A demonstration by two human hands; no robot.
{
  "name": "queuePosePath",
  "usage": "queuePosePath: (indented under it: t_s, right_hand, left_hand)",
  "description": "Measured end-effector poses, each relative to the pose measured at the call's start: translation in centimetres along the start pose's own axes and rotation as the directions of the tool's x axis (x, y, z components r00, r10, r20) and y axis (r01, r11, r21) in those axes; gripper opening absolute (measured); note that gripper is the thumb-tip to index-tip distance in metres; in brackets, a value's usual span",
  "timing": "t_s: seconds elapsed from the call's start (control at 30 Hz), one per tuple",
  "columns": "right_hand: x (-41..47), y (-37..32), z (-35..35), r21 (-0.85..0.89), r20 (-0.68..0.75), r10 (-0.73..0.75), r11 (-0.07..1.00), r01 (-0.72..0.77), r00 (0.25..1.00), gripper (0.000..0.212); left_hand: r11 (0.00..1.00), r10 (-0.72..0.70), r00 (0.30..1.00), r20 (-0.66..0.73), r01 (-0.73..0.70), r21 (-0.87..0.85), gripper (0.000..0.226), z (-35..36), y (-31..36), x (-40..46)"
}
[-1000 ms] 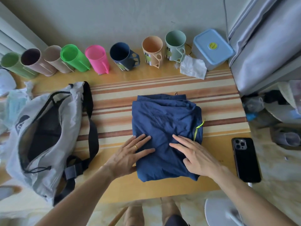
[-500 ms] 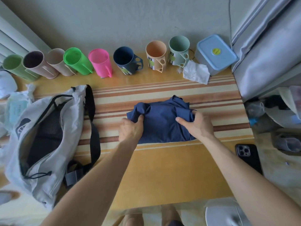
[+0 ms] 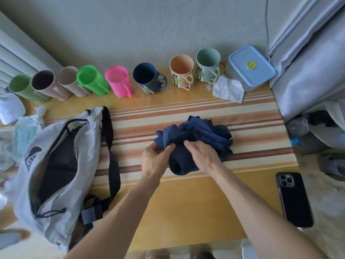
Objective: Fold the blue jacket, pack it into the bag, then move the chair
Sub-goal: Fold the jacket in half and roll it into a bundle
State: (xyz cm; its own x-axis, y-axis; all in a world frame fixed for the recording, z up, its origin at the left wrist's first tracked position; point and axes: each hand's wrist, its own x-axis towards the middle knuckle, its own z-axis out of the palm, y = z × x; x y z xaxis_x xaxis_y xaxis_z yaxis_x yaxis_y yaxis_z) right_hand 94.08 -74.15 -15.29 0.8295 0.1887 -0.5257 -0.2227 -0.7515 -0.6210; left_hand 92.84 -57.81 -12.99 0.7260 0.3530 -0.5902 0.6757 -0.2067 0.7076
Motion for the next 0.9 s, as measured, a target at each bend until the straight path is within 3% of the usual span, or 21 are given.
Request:
queuePosePath:
  t_s: [0.07, 0.1, 0.2, 0.3, 0.33, 0.4, 0.47, 0.5, 0.6, 0.73, 0.9]
  right_hand:
    - [-0.5, -1.1, -2.2, 0.465, 0.155, 0.168, 0.857, -0.222, 0.974, 0.057]
    - [-0.6, -0.9, -2.9, 0.594, 0.206, 0.161, 0.763, -0.254, 0.965, 0.058]
    - [-0.9, 0.3, -3.9, 0.729, 0.242, 0.055, 0.648, -0.219, 0.969, 0.040]
    - [-1.2, 2.2, -4.6, 0.777, 0.157, 0.228, 0.572, -0.262, 0.961, 0.030]
    - [-1.2, 3.2, -4.7, 0.741, 0.047, 0.324, 0.623, -0.250, 0.945, 0.030]
    - [-1.2, 5.1, -5.1, 0.475, -0.265, 0.422, 0.840, -0.264, 0.867, 0.039]
    - [-1.6, 6.5, -5.2, 0.071, -0.575, 0.295, 0.947, -0.313, 0.763, 0.053]
    - [-1.7, 7.1, -5.0, -0.097, -0.650, 0.162, 0.951, -0.293, 0.742, 0.057]
    - [-1.3, 8.6, -3.5, -0.367, -0.570, -0.139, 0.925, -0.100, 0.810, 0.055]
    - [-0.2, 12.0, -1.7, -0.398, -0.376, -0.123, 0.917, -0.040, 0.918, 0.062]
    - [0.6, 13.7, -1.1, -0.372, -0.372, -0.145, 0.928, -0.004, 0.917, 0.061]
  left_hand:
    - [0.994, 0.109, 0.988, 0.107, -0.108, -0.022, 0.021, 0.8, 0.9, -1.1]
    - [0.987, 0.158, 0.971, 0.180, -0.154, -0.038, 0.024, 1.3, 1.4, -1.6]
    - [0.926, 0.326, 0.863, 0.385, -0.374, 0.056, 0.043, 3.1, 2.3, -2.4]
    - [0.776, 0.358, 0.775, 0.522, -0.557, 0.295, 0.047, 4.8, 1.3, -1.7]
    - [0.688, 0.387, 0.748, 0.540, -0.624, 0.371, 0.048, 5.3, 0.7, -1.3]
    - [0.439, 0.487, 0.668, 0.562, -0.744, 0.504, 0.049, 6.5, -0.3, -0.7]
    - [0.209, 0.513, 0.606, 0.608, -0.775, 0.596, 0.053, 7.9, -0.9, -0.3]
    - [0.136, 0.509, 0.587, 0.630, -0.777, 0.615, 0.057, 8.7, -1.0, -0.1]
    - [0.067, 0.493, 0.591, 0.639, -0.758, 0.649, 0.065, 10.9, -1.3, 0.6]
    - [0.047, 0.466, 0.607, 0.644, -0.744, 0.667, 0.066, 12.3, -2.3, 1.8]
    - [0.031, 0.488, 0.603, 0.630, -0.734, 0.679, 0.064, 13.5, -3.5, 2.7]
